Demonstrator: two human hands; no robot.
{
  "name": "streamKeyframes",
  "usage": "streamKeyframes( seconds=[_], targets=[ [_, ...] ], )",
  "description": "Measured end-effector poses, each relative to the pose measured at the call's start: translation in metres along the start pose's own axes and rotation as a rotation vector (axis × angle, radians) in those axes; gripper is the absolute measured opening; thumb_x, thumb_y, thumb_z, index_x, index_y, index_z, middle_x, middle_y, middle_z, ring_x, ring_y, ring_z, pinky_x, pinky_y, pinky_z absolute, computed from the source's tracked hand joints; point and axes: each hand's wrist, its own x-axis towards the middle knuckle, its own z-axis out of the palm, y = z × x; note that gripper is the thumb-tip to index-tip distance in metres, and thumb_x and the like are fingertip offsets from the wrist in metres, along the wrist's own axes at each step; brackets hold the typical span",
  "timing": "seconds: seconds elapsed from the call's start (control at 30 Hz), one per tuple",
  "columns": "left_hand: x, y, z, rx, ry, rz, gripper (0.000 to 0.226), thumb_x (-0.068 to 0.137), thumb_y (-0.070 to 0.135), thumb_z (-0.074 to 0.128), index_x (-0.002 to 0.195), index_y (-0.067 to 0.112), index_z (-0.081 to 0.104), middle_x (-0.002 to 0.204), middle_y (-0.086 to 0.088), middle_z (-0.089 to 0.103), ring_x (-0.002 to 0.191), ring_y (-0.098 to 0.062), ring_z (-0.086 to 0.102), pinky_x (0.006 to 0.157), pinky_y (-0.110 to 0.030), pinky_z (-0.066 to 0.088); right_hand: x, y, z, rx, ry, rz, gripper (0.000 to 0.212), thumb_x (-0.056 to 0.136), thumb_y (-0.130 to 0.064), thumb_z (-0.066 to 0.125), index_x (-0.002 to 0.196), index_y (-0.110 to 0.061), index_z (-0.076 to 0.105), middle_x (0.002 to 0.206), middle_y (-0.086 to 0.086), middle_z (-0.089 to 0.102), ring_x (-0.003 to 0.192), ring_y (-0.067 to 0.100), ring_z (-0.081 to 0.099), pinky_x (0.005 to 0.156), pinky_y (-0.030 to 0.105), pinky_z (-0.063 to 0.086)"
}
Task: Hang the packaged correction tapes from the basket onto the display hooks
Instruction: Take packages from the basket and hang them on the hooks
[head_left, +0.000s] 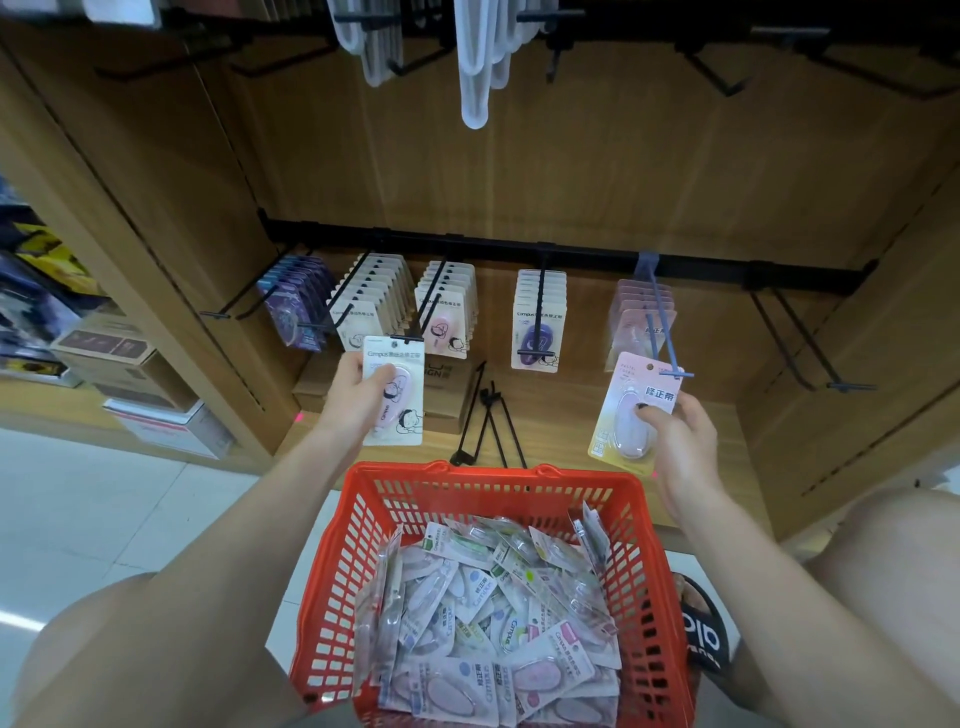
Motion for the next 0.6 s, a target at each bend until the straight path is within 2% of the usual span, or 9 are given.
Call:
streamKeyframes(
  seconds=[0.03, 0.13, 0.3, 0.43, 0.5, 0.6],
  targets=[
    [-0.003, 0.000, 0.004, -0.002, -0.028, 0.010, 0.007, 0.104, 0.025, 0.058, 0.109, 0.028, 0.054, 0.113, 0.000, 0.070, 0.101, -0.019, 0.072, 0.078, -0.040, 0.060, 0.001, 0.000, -0.001, 0.008, 0.003, -0.003, 0.028, 0.094, -0.008, 0.065, 0.118, -0.023, 0.067, 0.101, -0.020, 0.075, 0.089, -0.004, 0.067, 0.070, 0.029, 0.043],
    [-0.009, 0.001, 0.012, -0.034, -0.098, 0.021, 0.007, 0.104, 0.022, 0.059, 0.108, 0.026, 0.056, 0.105, 0.003, 0.074, 0.084, -0.009, 0.076, 0.061, -0.025, 0.057, 0.003, 0.001, -0.004, 0.009, -0.005, 0.000, 0.028, 0.093, -0.006, 0.065, 0.117, -0.020, 0.068, 0.098, -0.018, 0.076, 0.086, -0.004, 0.069, 0.071, 0.026, 0.046],
    [-0.014, 0.005, 0.017, -0.095, -0.170, 0.013, 0.012, 0.104, 0.018, 0.062, 0.116, 0.018, 0.060, 0.099, 0.002, 0.079, 0.089, -0.013, 0.078, 0.076, -0.033, 0.057, 0.006, 0.005, -0.007, 0.000, -0.029, 0.014, 0.025, 0.093, -0.006, 0.065, 0.109, -0.025, 0.067, 0.084, -0.025, 0.077, 0.074, -0.010, 0.071, 0.068, 0.026, 0.047],
    [-0.014, 0.009, 0.016, -0.148, -0.149, 0.021, 0.010, 0.104, 0.016, 0.062, 0.114, 0.019, 0.060, 0.103, 0.001, 0.078, 0.093, -0.016, 0.077, 0.077, -0.032, 0.055, 0.008, 0.004, -0.007, 0.007, 0.002, 0.004, 0.025, 0.092, -0.003, 0.065, 0.099, -0.026, 0.067, 0.093, -0.018, 0.077, 0.071, -0.011, 0.070, 0.069, 0.026, 0.046],
    [-0.012, 0.008, 0.015, -0.166, -0.123, 0.018, 0.011, 0.104, 0.016, 0.061, 0.114, 0.019, 0.059, 0.107, -0.001, 0.077, 0.095, -0.017, 0.077, 0.076, -0.033, 0.056, 0.008, 0.004, -0.006, 0.009, 0.010, 0.001, 0.025, 0.092, -0.003, 0.065, 0.101, -0.026, 0.068, 0.090, -0.021, 0.075, 0.071, -0.013, 0.069, 0.069, 0.025, 0.045],
    [-0.009, 0.005, 0.016, -0.142, -0.117, 0.011, 0.015, 0.104, 0.018, 0.061, 0.118, 0.017, 0.058, 0.108, -0.001, 0.077, 0.092, -0.013, 0.077, 0.074, -0.029, 0.056, 0.007, 0.004, -0.006, 0.015, 0.032, -0.021, 0.028, 0.091, -0.002, 0.065, 0.104, -0.027, 0.069, 0.095, -0.019, 0.076, 0.071, -0.014, 0.068, 0.068, 0.023, 0.044]
  ],
)
